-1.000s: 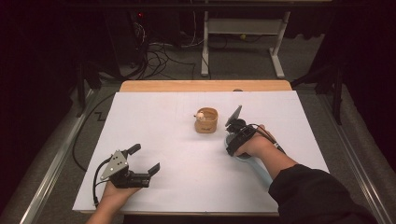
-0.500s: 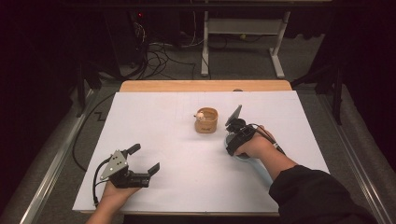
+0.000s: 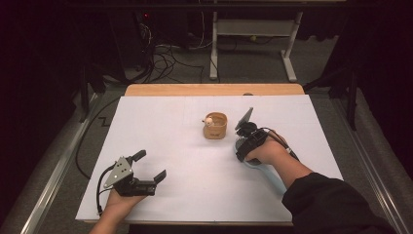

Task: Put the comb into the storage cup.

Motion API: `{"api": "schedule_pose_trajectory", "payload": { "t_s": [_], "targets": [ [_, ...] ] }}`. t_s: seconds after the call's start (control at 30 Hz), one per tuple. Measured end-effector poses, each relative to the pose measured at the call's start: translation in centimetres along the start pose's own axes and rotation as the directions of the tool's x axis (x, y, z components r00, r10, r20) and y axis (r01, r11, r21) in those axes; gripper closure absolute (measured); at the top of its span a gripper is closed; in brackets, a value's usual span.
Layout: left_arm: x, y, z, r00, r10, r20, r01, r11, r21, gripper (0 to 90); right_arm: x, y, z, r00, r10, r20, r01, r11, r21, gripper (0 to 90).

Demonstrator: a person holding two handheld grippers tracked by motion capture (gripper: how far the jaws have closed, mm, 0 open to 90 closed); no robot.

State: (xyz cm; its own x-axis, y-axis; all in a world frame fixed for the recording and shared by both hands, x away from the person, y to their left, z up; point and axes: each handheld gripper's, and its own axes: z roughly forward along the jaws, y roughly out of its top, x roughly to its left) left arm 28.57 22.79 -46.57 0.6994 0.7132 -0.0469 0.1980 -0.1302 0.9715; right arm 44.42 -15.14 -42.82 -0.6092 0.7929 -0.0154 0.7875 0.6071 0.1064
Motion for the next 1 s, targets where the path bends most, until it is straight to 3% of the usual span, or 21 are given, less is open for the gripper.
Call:
{"api": "schedule_pose_trajectory", "payload": {
  "t_s": [0.37,1.0],
  "targets": [
    [0.0,0.0,0.0,1.0,0.004,-0.001,-0.004,1.0,0.001,0.2,0.0,-0.3,-1.4,0.9992,-0.026,0.029,0.027,0.9988,-0.041,20.9],
    [0.1,0.0,0.0,1.0,-0.006,-0.005,0.006,1.0,0.001,0.2,0.1,-1.2,-4.1,0.9988,-0.022,0.043,0.028,0.989,-0.145,20.8]
  ]
}}
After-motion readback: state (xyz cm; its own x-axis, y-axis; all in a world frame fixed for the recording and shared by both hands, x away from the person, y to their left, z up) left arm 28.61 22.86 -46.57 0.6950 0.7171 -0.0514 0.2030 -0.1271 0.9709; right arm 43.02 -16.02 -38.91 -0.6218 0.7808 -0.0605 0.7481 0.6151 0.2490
